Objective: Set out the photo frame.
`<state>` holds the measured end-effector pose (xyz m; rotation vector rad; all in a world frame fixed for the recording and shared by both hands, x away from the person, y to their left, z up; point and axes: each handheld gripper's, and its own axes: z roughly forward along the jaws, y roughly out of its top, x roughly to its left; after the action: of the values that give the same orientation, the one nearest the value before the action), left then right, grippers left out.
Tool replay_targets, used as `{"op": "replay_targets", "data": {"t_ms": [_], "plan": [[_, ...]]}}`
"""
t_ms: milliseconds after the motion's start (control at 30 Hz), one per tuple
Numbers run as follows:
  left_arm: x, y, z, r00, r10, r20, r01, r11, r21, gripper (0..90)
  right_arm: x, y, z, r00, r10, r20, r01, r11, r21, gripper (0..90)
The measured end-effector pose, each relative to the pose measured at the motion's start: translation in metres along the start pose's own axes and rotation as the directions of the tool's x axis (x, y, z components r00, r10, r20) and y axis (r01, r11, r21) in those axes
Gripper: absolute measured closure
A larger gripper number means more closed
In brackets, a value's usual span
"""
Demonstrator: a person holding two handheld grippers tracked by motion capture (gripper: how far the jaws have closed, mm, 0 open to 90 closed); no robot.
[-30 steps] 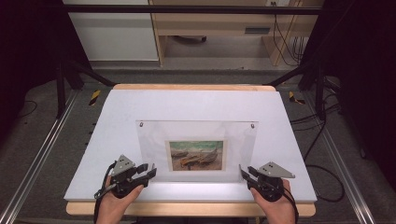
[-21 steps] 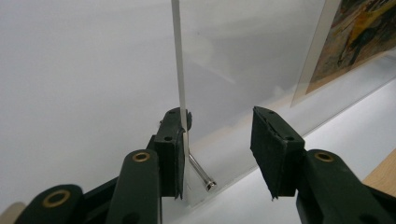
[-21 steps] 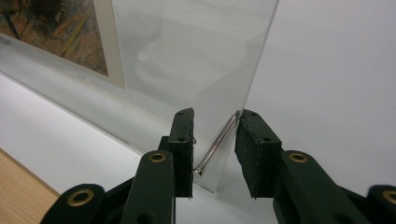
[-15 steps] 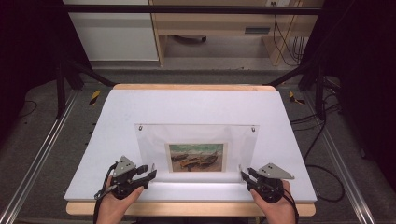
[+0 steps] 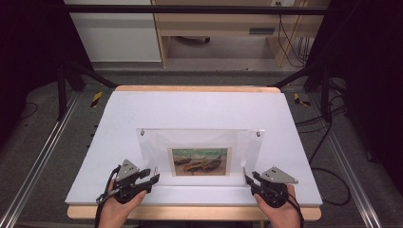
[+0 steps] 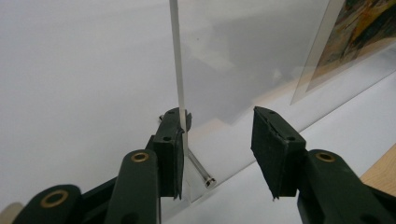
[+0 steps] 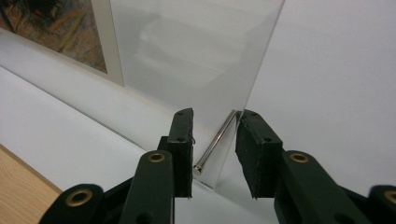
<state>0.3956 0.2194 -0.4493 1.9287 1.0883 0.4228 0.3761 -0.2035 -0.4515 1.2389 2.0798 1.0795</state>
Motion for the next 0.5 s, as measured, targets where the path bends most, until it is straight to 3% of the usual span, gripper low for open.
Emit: {"op": "replay_targets", "data": {"t_ms": [333,400,433,467,500], "plan": [[-0.0006,0.0008,0.0017,1.0,-0.004,0.005,0.004,0.9999,-0.012,51.5,0.0011,0.0008,0.0002,1.0,-0.006,0.001,0.006,1.0,-0.002,65.4],[-0.0019,0.0017,0.0028,0.9999,0.014,-0.004,-0.014,0.9998,-0.017,45.9,0.0016,0.0014,0.0001,1.0,-0.001,-0.001,0.001,1.0,-0.011,61.3],[-0.0039,0.0021,0.0048,0.9993,0.031,-0.022,-0.031,0.9995,-0.009,36.7,0.0025,0.003,-0.0001,1.0,-0.002,-0.004,0.002,1.0,-0.027,55.1],[-0.0039,0.0021,0.0048,0.9993,0.031,-0.022,-0.031,0.9995,-0.009,32.5,0.0025,0.003,-0.0001,1.0,-0.002,-0.004,0.002,1.0,-0.027,55.1],[-0.0044,0.0021,0.0057,0.9992,0.03,-0.025,-0.03,0.9995,-0.008,32.5,0.003,0.0037,0.0001,1.0,-0.004,-0.001,0.004,0.999,-0.036,50.4]]}}
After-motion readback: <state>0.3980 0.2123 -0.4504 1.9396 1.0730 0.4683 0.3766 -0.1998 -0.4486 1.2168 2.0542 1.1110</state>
